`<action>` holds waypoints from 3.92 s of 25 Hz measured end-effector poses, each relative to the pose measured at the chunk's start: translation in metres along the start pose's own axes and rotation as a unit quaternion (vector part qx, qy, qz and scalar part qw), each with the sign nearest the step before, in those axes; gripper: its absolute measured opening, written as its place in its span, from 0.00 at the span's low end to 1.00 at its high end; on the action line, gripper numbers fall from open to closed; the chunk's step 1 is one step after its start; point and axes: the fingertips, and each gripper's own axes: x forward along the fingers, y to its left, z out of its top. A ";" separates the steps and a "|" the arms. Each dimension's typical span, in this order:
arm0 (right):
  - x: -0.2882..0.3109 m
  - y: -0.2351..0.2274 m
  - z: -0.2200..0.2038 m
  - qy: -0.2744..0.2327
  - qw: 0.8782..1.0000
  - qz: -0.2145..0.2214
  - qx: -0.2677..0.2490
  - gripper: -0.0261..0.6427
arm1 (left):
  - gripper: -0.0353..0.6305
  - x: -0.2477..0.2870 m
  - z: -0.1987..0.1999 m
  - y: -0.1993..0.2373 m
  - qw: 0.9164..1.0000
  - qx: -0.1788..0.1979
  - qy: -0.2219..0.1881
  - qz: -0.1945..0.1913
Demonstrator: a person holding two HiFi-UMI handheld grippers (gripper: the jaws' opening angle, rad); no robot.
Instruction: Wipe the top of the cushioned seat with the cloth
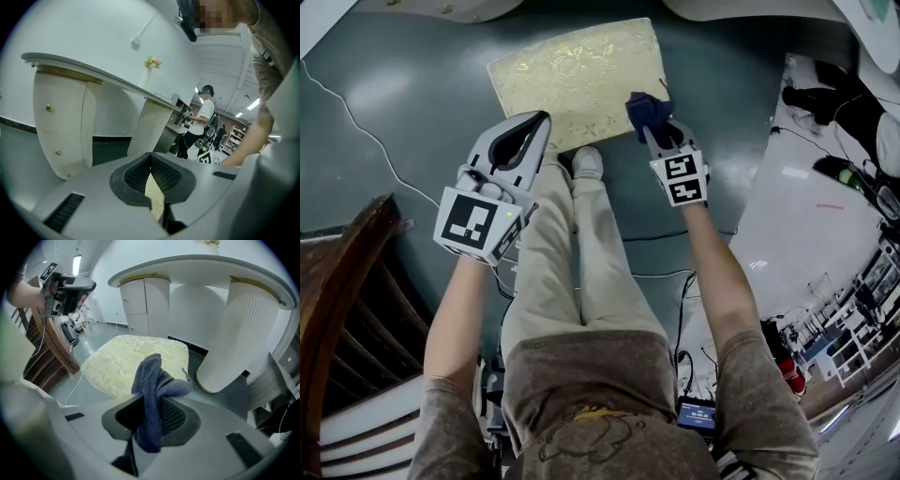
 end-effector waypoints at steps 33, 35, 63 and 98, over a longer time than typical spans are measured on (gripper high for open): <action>-0.191 -0.052 0.140 -0.172 0.973 -0.050 0.148 0.19 | 0.08 -0.060 0.117 -0.045 0.999 0.011 -0.035 -0.008; -0.222 -0.046 0.175 -0.202 0.968 -0.047 0.140 0.19 | 0.08 -0.071 0.150 -0.055 0.998 0.028 -0.046 -0.013; -0.447 0.056 0.333 -0.403 0.911 -0.039 0.073 0.19 | 0.08 -0.197 0.310 -0.118 0.983 0.093 -0.156 0.012; -0.423 0.077 0.311 -0.395 0.915 0.013 0.085 0.19 | 0.08 -0.202 0.271 -0.094 0.987 0.043 -0.147 0.055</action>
